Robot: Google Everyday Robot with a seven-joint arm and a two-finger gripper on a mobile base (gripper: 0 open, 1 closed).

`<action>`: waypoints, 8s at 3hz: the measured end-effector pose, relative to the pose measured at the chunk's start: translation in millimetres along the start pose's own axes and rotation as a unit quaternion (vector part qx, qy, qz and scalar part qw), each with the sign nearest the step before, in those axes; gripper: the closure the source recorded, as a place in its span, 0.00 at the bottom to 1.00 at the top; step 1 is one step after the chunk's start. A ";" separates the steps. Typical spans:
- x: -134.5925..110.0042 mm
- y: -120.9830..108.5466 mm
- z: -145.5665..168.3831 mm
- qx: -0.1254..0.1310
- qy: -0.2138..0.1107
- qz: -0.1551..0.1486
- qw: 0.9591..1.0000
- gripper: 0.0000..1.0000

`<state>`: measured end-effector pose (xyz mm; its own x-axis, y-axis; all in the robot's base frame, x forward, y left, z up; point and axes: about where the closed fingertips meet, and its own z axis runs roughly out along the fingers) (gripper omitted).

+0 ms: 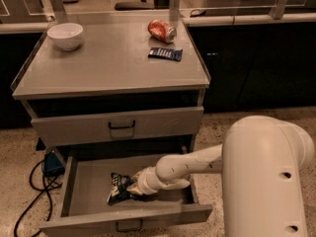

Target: Pick blue chip bag from middle drawer and place on counter

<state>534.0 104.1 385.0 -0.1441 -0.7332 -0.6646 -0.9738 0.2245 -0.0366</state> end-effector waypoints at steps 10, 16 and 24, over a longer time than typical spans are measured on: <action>-184.8 -95.8 -401.7 0.002 -0.067 -0.032 0.997 1.00; -379.5 -226.9 -352.7 0.019 -0.034 -0.145 0.989 1.00; -327.6 -268.3 -325.6 0.056 -0.059 -0.106 0.991 0.00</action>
Offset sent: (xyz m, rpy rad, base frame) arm -0.0235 -0.0457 0.1791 0.0187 0.0915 0.1938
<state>785.1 75.1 855.6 0.0897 -0.6926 -0.7157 -0.9531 0.1488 -0.2635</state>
